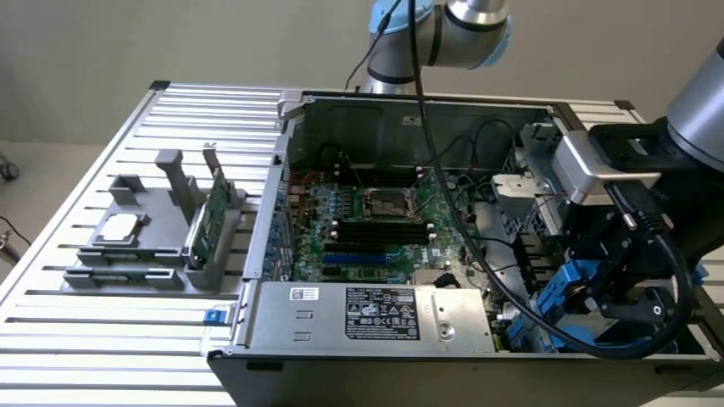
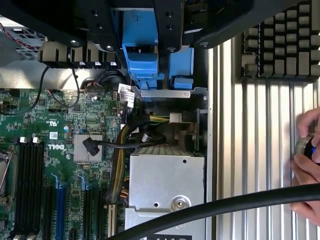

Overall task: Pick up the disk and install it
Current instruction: 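Insert the disk into the insertion slot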

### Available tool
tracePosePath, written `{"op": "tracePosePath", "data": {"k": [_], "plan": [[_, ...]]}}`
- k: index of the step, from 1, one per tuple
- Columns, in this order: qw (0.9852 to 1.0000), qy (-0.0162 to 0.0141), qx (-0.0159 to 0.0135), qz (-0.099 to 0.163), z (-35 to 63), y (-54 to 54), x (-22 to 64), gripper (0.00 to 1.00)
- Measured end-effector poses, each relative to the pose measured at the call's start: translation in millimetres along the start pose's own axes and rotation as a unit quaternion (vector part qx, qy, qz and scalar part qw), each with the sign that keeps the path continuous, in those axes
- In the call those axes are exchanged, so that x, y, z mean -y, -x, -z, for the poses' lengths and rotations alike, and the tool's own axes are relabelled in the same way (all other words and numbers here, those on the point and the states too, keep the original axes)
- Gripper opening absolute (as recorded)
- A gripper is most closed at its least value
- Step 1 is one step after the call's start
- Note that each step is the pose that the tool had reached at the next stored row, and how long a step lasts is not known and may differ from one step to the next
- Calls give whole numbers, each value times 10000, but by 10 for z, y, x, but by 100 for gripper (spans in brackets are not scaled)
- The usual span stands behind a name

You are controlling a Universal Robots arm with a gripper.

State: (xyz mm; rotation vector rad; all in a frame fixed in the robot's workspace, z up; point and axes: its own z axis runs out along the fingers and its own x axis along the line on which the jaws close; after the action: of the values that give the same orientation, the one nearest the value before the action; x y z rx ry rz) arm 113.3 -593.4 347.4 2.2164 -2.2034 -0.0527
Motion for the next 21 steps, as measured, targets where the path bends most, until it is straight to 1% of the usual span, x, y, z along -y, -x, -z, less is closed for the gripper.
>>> {"op": "tracePosePath", "data": {"k": [4, 5, 6, 7, 8, 11, 14, 17, 19, 21], "plan": [[10000, 1, -1, 0, -29, 0, -3, 33], [10000, 1, -1, -1, -34, -1, -4, 34], [10000, 0, -3, -2, -35, 0, -4, 40], [10000, 0, -4, -1, -37, -1, -4, 40], [10000, 0, -5, -1, -38, -1, -4, 47], [10000, 0, -8, -1, -42, 8, -3, 47], [10000, 0, -30, -1, -41, 50, -1, 47], [10000, 0, -60, -3, -36, 110, 8, 47], [10000, 0, -93, -4, -23, 142, 14, 47], [9999, 0, -135, -5, 1, 155, 22, 47]]}}
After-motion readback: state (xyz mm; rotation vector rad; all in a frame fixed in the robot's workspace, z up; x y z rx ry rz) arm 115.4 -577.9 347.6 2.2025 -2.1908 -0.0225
